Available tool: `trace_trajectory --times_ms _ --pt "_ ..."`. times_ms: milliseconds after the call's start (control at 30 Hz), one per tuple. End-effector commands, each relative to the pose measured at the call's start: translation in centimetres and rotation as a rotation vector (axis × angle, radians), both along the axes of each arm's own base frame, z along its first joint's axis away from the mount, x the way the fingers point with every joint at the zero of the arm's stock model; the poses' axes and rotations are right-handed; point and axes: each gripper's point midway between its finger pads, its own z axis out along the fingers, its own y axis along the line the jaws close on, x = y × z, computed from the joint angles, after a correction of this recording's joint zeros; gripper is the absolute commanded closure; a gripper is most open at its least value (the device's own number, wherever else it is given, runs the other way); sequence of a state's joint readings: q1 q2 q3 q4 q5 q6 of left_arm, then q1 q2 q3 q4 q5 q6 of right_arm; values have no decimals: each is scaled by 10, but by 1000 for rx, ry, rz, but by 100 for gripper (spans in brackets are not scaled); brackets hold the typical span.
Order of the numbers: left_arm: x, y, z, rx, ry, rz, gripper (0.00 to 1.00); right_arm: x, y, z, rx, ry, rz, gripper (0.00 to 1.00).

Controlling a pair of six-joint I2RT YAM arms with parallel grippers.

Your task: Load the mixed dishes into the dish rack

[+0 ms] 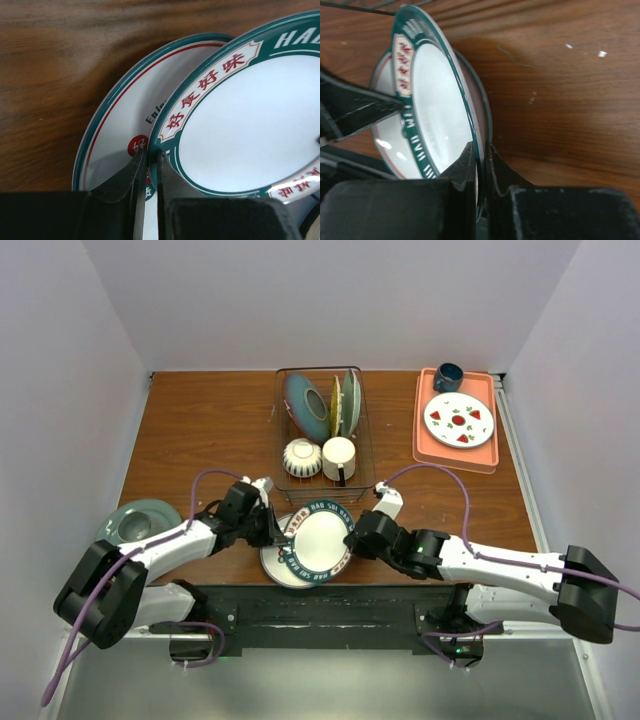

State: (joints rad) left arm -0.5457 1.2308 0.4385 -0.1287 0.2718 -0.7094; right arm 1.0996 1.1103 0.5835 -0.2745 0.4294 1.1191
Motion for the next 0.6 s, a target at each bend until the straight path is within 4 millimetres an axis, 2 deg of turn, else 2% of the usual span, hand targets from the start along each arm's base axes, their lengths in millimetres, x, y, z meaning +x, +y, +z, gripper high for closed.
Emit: trace_trajectory --times_ms 0,33,67,100,133,167,200,233,267,367,400,433,500,533,567 --pt "13 -8 24 -4 -64 -39 98 9 -25 3 -138 -43 -54 100" --pt "22 -11 37 -10 -103 -35 95 11 -24 10 -130 -52 -54 100" --pt "24 -10 42 1 -109 -36 93 10 -27 11 -146 -52 -57 100" --pt "29 -11 50 -1 -131 -35 86 12 -30 14 -156 -59 -65 100" --pt "41 -14 69 -9 -183 -27 84 13 -29 21 -154 -70 -66 100" --pt "43 -13 76 7 -196 -28 82 14 -33 25 -162 -79 -72 100" --pt "50 -13 85 14 -220 -20 75 15 -34 30 -161 -91 -76 100" --pt "63 -15 107 12 -276 -2 73 17 -34 36 -155 -106 -72 100" --pt "69 -14 115 24 -296 1 71 18 -33 46 -126 -126 -71 100" --pt "103 -10 155 24 -383 71 73 23 -25 76 -61 -193 -49 100" --pt "117 -11 177 1 -424 92 74 25 -22 86 -46 -210 -43 100" --pt "128 -9 178 4 -420 112 75 28 -18 106 -26 -240 -37 100" --pt "152 1 197 -13 -461 172 76 31 -18 123 -29 -261 -33 100" --pt "165 4 198 -14 -470 195 76 34 -15 144 -14 -292 -33 100" --pt "177 14 202 -18 -480 235 75 35 -15 152 -17 -303 -28 100"
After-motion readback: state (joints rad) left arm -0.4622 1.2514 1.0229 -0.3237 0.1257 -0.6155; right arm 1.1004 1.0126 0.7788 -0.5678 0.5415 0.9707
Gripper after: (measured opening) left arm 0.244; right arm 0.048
